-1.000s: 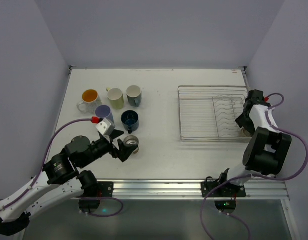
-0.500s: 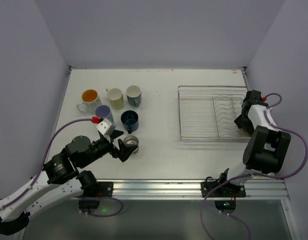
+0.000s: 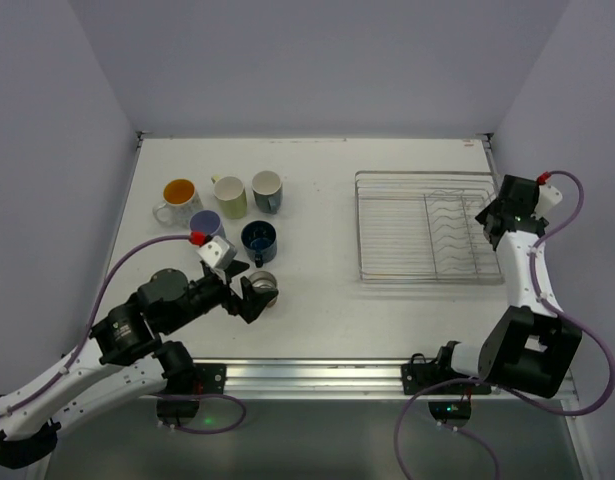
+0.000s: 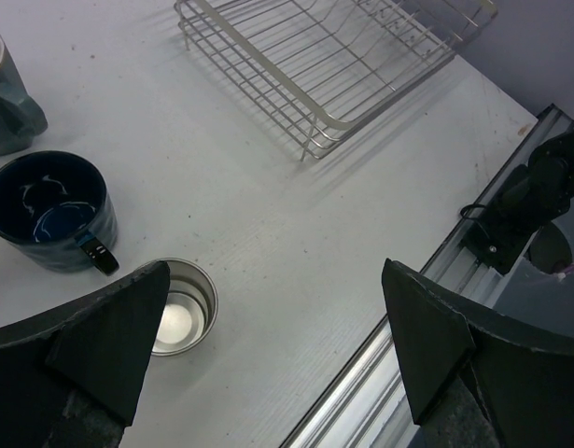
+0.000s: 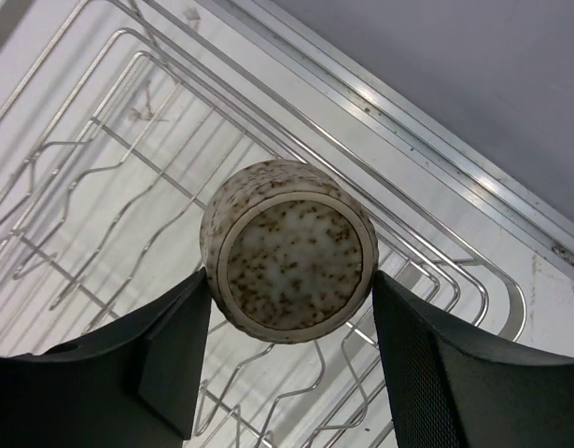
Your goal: Unload the cups from the dish rack
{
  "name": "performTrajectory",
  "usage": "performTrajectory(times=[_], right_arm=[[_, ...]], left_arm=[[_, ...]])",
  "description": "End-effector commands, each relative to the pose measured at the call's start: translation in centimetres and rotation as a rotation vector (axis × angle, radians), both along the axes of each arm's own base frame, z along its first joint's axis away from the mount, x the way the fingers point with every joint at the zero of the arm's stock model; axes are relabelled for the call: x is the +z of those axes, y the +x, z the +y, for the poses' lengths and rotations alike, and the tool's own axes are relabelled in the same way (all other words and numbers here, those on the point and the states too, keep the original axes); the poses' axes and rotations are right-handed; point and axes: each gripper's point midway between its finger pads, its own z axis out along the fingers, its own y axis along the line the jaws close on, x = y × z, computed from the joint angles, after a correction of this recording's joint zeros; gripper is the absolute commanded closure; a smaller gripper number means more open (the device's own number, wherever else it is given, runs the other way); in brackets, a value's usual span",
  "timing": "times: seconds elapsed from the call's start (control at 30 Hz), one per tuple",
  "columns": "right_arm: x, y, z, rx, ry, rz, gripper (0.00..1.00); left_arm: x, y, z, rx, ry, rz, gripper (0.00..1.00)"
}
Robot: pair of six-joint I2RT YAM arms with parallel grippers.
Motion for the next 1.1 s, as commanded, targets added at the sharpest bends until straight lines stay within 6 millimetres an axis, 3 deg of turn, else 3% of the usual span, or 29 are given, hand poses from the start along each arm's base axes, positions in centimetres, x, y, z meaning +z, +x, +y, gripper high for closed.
performTrajectory(times=[0.0,0.1,0.2,0.33,0.4,0.47,0.5,0.6,0.63,0.67,0.7,0.73,0.8,0.83,0.9,0.93,1.07], right_arm=[[4.1,1.7,0.3,0.034,-0.037,-0.173,0.67],[7.1,2.1,2.1,0.097,-0.019,-0.271,0.67],[9.8,2.6,5.9,0.216,0.022,-0.365,0.67],[14.3,1.6,13.7,0.442,0.153,-0.555,0.67],[14.5,0.9,18.6,0.614,0.279,-0.611,0.67],[15.1,-0.5,21.4,0.693,0.379,-0.682,0.67],[15.4,-1.5,24.0,0.790,0.445,-0.700,0.67],[16.0,-4.1,28.2,0.938,0.581,-0.777,0.68],[15.1,-5.1,29.6,0.990,0.651,-0.764,0.68],[16.0,-5.9,30.5,1.040,0.677,-0.808,0.68],[16.2,-6.9,31.7,1.097,0.714,-0.824,0.68],[15.3,-8.0,32.7,1.142,0.777,-0.805,0.67],[16.1,-9.8,34.3,1.239,0.834,-0.855,0.67],[15.1,-10.6,34.9,1.266,0.890,-0.830,0.67],[15.6,-12.1,35.8,1.335,0.927,-0.872,0.67],[14.6,-12.5,36.0,1.337,0.958,-0.855,0.67],[14.1,-14.1,36.7,1.405,1.028,-0.885,0.67]], left_arm=[[0.0,0.4,-0.2,0.006,0.006,-0.014,0.00],[0.0,0.6,-0.3,0.008,0.012,-0.013,0.00],[-0.1,0.6,-0.7,-0.010,0.011,-0.010,0.00],[0.6,0.3,-1.7,-0.049,-0.023,-0.009,0.02],[1.4,0.3,-2.3,-0.061,-0.057,-0.008,0.04],[2.5,-0.1,-3.1,-0.092,-0.107,0.000,0.06],[2.7,-0.1,-3.5,-0.103,-0.118,0.010,0.07],[4.0,-0.4,-5.1,-0.146,-0.205,0.034,0.11],[4.4,-0.5,-5.7,-0.159,-0.233,0.053,0.11],[5.3,-0.4,-6.3,-0.173,-0.273,0.043,0.13],[5.0,-0.4,-7.2,-0.197,-0.276,0.065,0.14],[6.4,-0.3,-7.9,-0.216,-0.339,0.052,0.16],[6.0,-0.2,-9.4,-0.255,-0.352,0.084,0.17],[6.8,-0.2,-10.0,-0.268,-0.391,0.088,0.18],[6.5,-0.2,-11.2,-0.304,-0.401,0.119,0.20],[7.1,-0.2,-11.6,-0.316,-0.432,0.126,0.21],[6.7,0.0,-12.8,-0.331,-0.459,0.172,0.24]])
